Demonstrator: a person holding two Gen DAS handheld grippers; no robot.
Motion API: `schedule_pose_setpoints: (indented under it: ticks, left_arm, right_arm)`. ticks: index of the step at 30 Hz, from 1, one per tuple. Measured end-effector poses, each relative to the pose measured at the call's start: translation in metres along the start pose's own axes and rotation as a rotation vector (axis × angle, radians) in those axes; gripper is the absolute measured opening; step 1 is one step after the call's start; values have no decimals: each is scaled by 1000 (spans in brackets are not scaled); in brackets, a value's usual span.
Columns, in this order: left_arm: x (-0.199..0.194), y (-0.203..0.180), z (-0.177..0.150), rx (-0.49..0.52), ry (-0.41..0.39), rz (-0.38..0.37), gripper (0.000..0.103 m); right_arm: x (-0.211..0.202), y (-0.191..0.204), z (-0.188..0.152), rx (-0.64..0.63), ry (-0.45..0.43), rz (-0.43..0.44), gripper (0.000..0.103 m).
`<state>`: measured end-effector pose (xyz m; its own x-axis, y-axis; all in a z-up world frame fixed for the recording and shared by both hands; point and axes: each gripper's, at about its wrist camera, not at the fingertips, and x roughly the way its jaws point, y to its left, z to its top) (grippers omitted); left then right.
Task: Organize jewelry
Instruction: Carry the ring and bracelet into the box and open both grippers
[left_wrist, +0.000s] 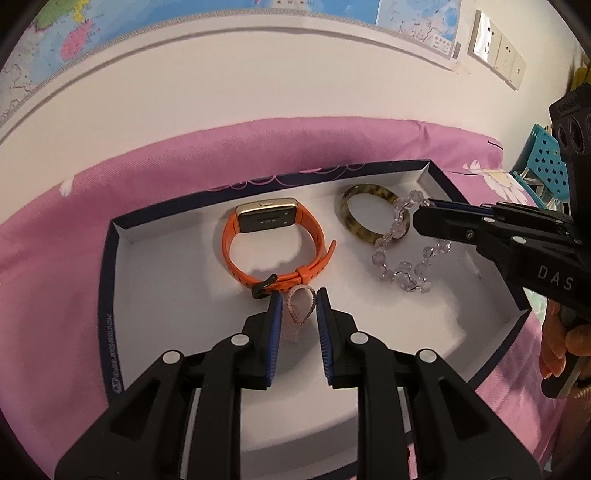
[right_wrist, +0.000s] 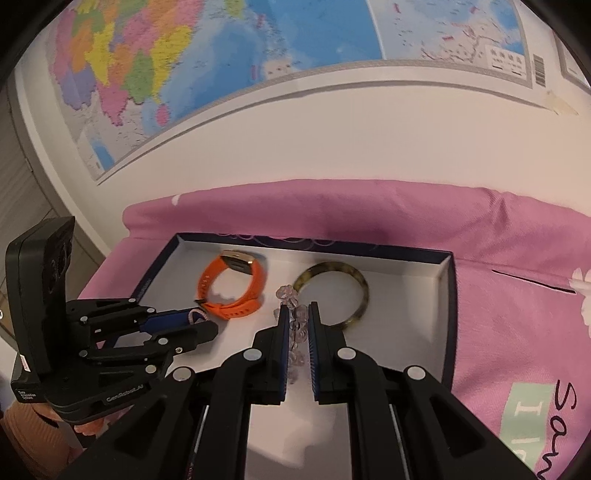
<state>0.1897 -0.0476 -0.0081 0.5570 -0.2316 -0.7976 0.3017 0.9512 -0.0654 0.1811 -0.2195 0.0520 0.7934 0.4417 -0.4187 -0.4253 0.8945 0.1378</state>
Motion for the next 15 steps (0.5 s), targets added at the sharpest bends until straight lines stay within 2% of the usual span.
schedule_pose_setpoints:
  ticks: [3,5,6,8,9,13,15]
  left_arm:
    - [4,2,0,-5,9,5,22]
    - [3,2,0,-1,10,-3,32]
    - [1,2,-2,0,5,6,33]
    - [-4,4,-4,5,-2,3,40]
    - [-8,5,-6,6,-4,-4,40]
    - [-21,15,-20,7,-5,-11,43]
    - [-27,22,-30,-5,6,-25,43]
  right_arm:
    - [2,-5,-1,16,3,-22,13]
    - [0,-9,-1,29,-2,-34,16]
    - [-2,-10,-2,31,-4,-38,16]
    - [-7,-11,-4,27,-10,-52,24]
    - [-10,-10,-6,23,-11,-52,26]
    - [-23,5,-21,-60,31,11,27]
    - [-24,14,-35,-113,86,53,27]
